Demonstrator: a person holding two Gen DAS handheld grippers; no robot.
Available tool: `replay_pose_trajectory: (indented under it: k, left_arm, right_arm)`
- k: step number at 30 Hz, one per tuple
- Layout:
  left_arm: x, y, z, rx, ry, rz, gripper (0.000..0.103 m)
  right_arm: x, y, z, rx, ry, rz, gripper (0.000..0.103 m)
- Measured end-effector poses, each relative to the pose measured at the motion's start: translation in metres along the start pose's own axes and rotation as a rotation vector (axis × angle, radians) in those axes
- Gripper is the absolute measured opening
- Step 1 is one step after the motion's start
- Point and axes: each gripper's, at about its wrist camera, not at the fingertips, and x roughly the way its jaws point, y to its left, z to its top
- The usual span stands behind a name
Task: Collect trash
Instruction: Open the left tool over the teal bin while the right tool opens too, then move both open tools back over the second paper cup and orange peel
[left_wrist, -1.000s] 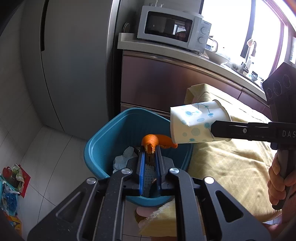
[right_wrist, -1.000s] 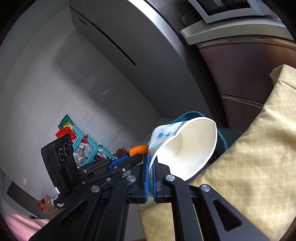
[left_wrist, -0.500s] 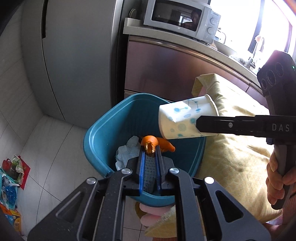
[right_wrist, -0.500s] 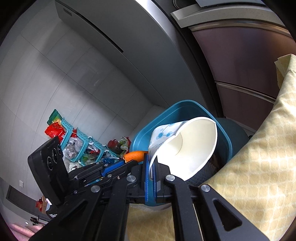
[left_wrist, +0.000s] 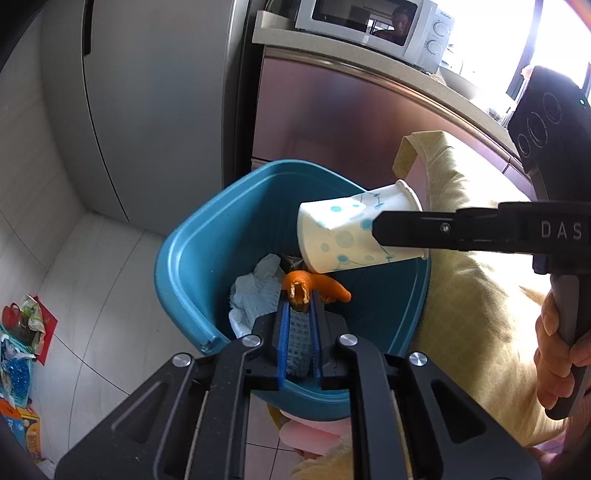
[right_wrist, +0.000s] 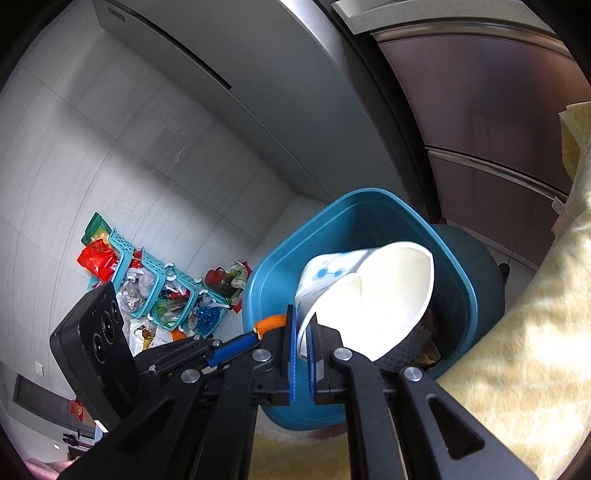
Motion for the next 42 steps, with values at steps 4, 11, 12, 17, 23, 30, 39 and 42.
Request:
replay_pose_trajectory:
  k: [4,11,12,17,23,30,39,42]
  left_arm:
    - [0.008,0.004,0.001,-0.026,0.012,-0.008,0.013]
    - [0.014,0.013,-0.001,-0.077,0.027,-0.046,0.021]
    - [0.012,0.013,-0.001,-0.078,0.024,-0.046,0.021]
    - [-0.009,0.004,-0.002,-0.043,-0.035,-0.055,0.027]
    - [-0.046,-0.026,0.0,0.023,-0.122,-0.058,0.034]
    - [-0.082,-0.067,-0.002,0.098,-0.183,-0.098,0.044]
    - [-0.096,-0.14,-0.018,0.245,-0.172,-0.201,0.049]
    - [-0.096,-0.172,-0.029,0.301,-0.159,-0.248,0.049]
  right_arm:
    - [0.003,-0.005,-0.001,0.025,-0.004,0.006,0.009]
    - [-0.007,-0.01,-0.007,0.038,-0.032,0.028,0.009]
    - [-0.011,-0.012,-0.008,0.04,-0.037,0.031,0.01]
    - [-0.037,-0.015,-0.015,0.039,-0.084,0.05,0.017]
    - [-0.075,-0.008,-0.033,0.006,-0.154,0.055,0.028]
    - [-0.122,-0.005,-0.061,-0.021,-0.244,0.022,0.04]
    - [-0.2,-0.014,-0.112,-0.022,-0.405,-0.087,0.049]
    - [-0.226,-0.021,-0.133,0.001,-0.46,-0.141,0.049]
